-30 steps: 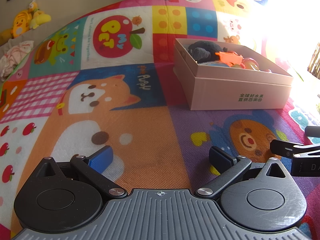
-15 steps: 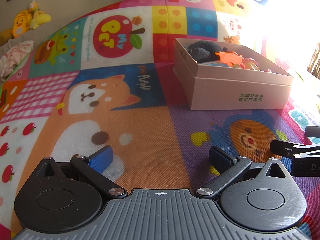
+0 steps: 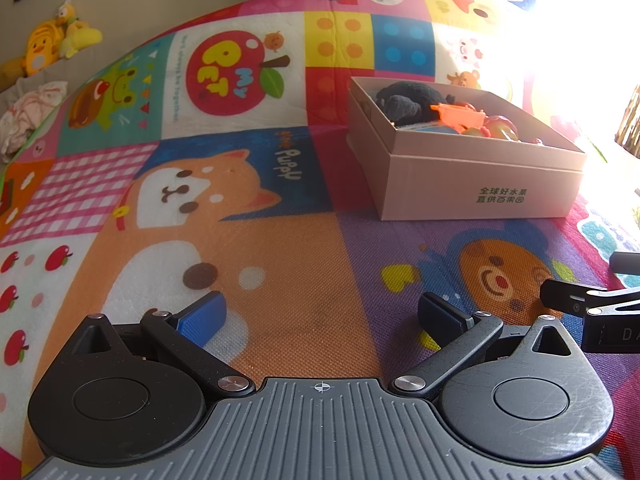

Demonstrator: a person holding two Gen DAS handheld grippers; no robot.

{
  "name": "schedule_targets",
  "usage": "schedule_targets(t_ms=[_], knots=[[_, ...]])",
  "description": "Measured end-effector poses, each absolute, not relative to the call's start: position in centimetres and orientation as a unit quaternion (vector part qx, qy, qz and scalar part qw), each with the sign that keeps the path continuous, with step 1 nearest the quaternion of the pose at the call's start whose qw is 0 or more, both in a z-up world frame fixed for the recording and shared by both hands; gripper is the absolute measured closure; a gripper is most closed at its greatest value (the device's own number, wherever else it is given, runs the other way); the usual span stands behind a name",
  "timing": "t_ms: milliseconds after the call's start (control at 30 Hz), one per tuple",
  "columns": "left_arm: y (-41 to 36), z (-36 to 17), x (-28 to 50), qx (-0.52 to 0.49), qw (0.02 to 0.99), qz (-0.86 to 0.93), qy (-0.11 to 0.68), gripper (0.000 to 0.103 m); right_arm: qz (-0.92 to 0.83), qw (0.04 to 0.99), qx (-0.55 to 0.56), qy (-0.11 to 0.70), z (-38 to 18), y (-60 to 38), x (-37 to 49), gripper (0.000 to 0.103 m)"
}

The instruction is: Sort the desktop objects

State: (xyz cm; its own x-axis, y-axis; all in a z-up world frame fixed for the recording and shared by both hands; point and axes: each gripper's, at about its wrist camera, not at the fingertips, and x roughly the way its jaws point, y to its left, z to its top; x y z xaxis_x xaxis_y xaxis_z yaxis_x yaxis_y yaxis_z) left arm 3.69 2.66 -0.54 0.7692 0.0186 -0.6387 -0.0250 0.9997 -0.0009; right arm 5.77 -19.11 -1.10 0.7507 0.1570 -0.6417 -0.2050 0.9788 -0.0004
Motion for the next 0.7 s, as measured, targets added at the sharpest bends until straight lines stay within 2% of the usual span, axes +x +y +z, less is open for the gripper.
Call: schedule_targets(t_ms=[700], knots=[[2.39,-0.53,3.87,0.003,0.941,0.014,0.338,0.0,0.097,0.935,-0.035,0.339,-1.17,-19.09,5.75,0.0]])
